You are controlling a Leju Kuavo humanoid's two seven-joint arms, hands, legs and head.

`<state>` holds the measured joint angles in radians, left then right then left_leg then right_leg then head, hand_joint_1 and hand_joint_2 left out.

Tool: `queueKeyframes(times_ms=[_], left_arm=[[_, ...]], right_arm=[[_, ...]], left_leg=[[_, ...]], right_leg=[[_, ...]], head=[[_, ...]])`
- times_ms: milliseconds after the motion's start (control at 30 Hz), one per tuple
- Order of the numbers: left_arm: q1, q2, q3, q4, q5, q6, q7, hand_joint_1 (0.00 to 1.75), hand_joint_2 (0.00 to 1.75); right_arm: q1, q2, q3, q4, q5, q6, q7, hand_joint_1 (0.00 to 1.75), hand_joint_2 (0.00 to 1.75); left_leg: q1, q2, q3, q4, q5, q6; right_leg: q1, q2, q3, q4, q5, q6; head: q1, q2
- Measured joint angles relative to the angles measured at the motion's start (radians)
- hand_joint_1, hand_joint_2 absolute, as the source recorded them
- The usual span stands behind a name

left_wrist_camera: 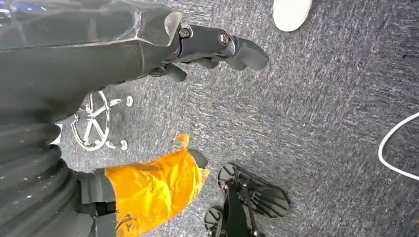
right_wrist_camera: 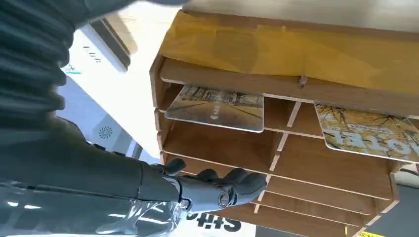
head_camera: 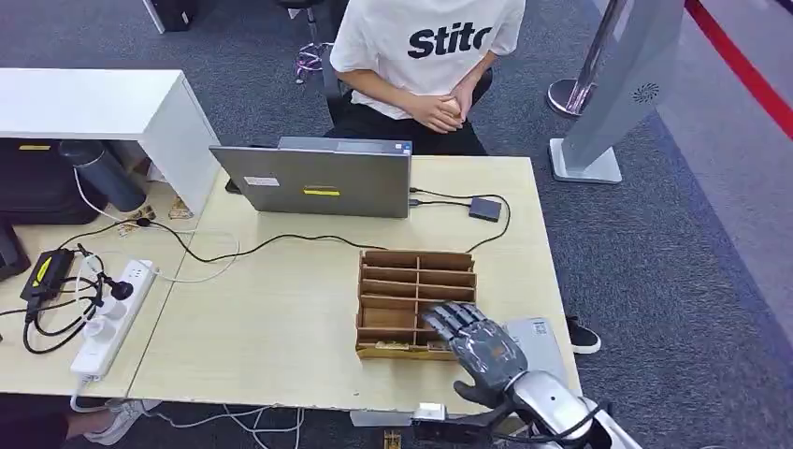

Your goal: Pass the card to the sensor for recognition and then transmit it.

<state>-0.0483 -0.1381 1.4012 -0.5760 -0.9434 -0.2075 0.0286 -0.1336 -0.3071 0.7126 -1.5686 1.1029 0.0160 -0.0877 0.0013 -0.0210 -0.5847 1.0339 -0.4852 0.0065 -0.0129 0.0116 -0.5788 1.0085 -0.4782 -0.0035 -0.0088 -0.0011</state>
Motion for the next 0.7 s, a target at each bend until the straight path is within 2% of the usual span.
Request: queueKeyframes(times_ms=[33,100,133,233,700], left_arm=[[0.000,0.000,0.000,0.000,0.000,0.000,0.000,0.00,1.75],[0.000,0.000,0.000,0.000,0.000,0.000,0.000,0.00,1.75],[0.000,0.000,0.000,0.000,0.000,0.000,0.000,0.00,1.75],[0.000,0.000,0.000,0.000,0.000,0.001,0.000,0.00,1.75],[-0.001,-0.001,0.000,0.000,0.003,0.002,0.002,0.00,1.75]], right_arm=[[0.000,0.000,0.000,0.000,0.005,-0.002,0.000,1.27,1.75],[0.000,0.002,0.000,0.000,0.015,-0.005,0.002,1.59,1.75],[0.000,0.003,0.000,0.000,0.018,-0.005,0.002,1.66,1.75],[0.000,0.005,0.000,0.000,0.019,-0.008,0.002,1.75,1.75],[0.001,0.024,-0.021,0.006,0.071,-0.032,0.023,1.75,1.75]], left_leg=[[0.000,0.000,0.000,0.000,0.000,0.000],[0.000,0.000,0.000,0.000,0.000,0.000],[0.000,0.000,0.000,0.000,0.000,0.000],[0.000,0.000,0.000,0.000,0.000,0.000],[0.000,0.000,0.000,0.000,0.000,0.000]], right_leg=[[0.000,0.000,0.000,0.000,0.000,0.000],[0.000,0.000,0.000,0.000,0.000,0.000],[0.000,0.000,0.000,0.000,0.000,0.000],[0.000,0.000,0.000,0.000,0.000,0.000],[0.000,0.000,0.000,0.000,0.000,0.000]], head=[[0.000,0.000],[0.000,0.000],[0.000,0.000],[0.000,0.000],[0.000,0.000]])
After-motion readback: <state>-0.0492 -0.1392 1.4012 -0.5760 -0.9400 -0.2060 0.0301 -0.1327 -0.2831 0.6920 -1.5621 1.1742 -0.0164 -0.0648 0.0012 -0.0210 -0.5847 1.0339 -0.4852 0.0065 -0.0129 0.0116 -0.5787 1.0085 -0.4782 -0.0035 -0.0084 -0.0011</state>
